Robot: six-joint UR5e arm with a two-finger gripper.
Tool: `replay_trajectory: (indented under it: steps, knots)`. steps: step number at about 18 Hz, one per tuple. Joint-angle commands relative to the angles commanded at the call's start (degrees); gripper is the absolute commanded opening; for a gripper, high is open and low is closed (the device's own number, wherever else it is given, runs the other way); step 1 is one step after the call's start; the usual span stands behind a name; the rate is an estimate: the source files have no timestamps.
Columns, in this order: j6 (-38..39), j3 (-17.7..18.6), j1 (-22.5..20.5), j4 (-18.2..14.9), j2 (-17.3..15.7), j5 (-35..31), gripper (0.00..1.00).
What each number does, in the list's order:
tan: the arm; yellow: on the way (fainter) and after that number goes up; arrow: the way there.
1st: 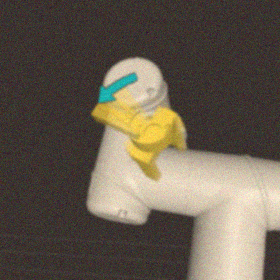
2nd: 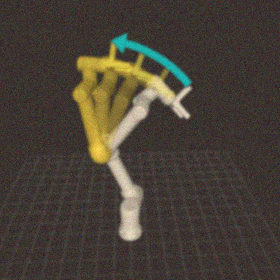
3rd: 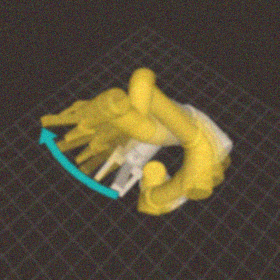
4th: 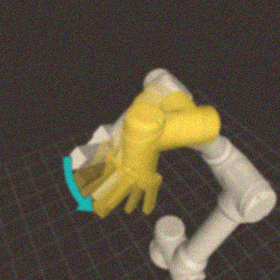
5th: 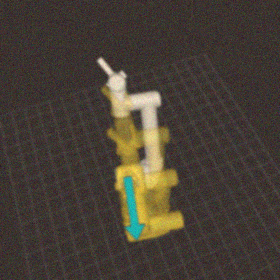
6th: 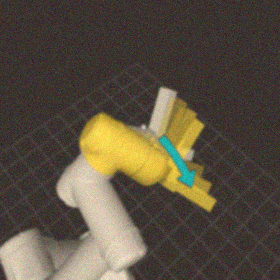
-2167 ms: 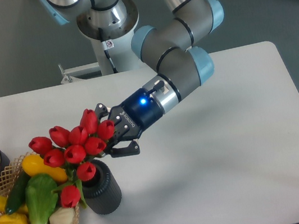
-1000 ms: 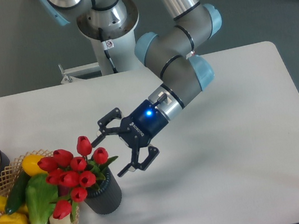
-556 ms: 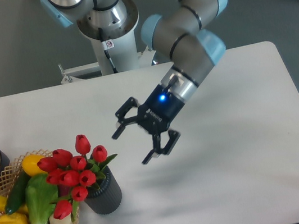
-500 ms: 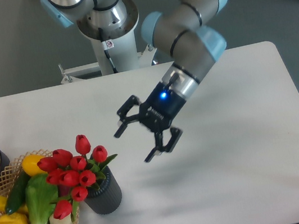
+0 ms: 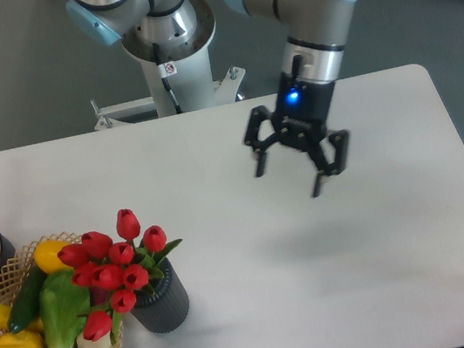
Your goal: Insert the flowers into the vase
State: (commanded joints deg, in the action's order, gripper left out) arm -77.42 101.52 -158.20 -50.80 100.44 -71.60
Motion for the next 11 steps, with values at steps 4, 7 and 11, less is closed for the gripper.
replay_trajectory:
  steps: [4, 7, 11]
  knots:
    - [-2.4, -0.9, 0.1, 0.0, 4.8, -7.4, 1.00]
    - [-8.5, -3.5, -0.1, 0.1, 9.2, -8.1, 1.00]
    - [-9.9, -3.1, -1.8, 0.0, 9.2, -15.2, 1.00]
